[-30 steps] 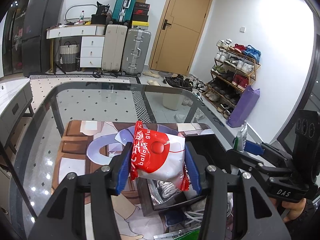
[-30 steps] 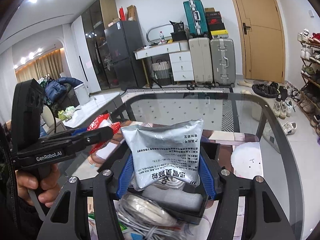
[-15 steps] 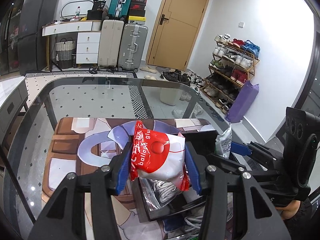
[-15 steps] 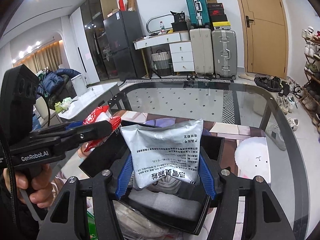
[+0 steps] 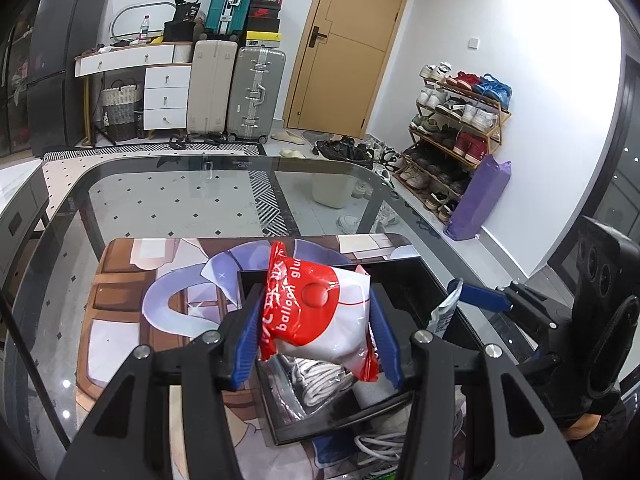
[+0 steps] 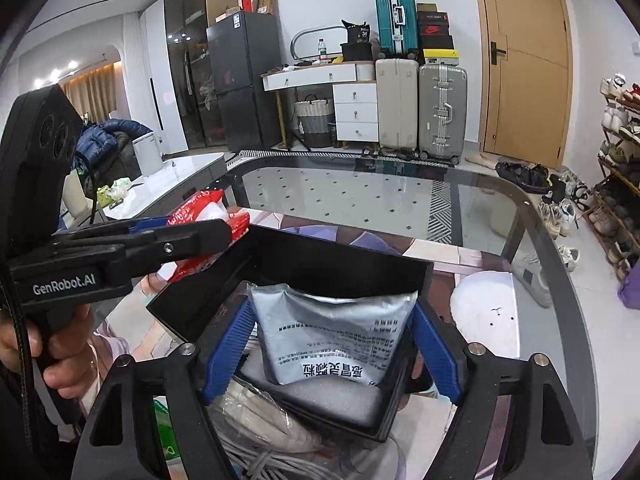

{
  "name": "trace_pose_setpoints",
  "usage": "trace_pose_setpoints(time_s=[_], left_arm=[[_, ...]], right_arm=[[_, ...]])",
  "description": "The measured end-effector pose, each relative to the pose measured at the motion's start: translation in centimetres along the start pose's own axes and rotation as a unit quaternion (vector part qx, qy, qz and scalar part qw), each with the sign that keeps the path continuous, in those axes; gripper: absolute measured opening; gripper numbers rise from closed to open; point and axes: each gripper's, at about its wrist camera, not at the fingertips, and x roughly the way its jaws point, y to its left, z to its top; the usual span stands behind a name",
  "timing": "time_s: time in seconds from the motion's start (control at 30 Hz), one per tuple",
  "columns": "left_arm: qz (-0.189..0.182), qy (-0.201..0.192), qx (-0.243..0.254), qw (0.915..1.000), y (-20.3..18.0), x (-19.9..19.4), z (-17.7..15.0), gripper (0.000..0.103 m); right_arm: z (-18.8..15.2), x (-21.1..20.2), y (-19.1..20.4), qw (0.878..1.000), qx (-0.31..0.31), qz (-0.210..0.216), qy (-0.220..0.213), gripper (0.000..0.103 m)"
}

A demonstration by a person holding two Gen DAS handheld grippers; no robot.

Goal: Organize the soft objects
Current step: 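Carry both packets over the black box and release them inside, then move both grippers back toward the cables and green tube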

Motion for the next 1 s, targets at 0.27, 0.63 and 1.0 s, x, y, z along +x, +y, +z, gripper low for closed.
trace_pose_setpoints(time_s=[0.27, 0.63, 1.0], left_arm=[[-0.005, 0.006, 0.01, 0.9999, -1.0, 0.3, -0.1, 0.049], [0.006, 0.041, 0.033, 0.9986, -2.2, 1.8, -1.0, 0.053], [0.002, 0.01, -0.002, 0.9999, -1.1, -2.0, -1.8, 0.103]], right_arm=[[-0.1, -1.6, -0.6, 1.0, 0.017, -0.008, -0.015, 0.092], [-1.3, -2.5, -0.7, 0.999, 0.034, -0.005, -0.011, 0.092], [-3.6, -5.2, -0.1, 0.999, 0.048, -0.005, -0.011, 0.102]])
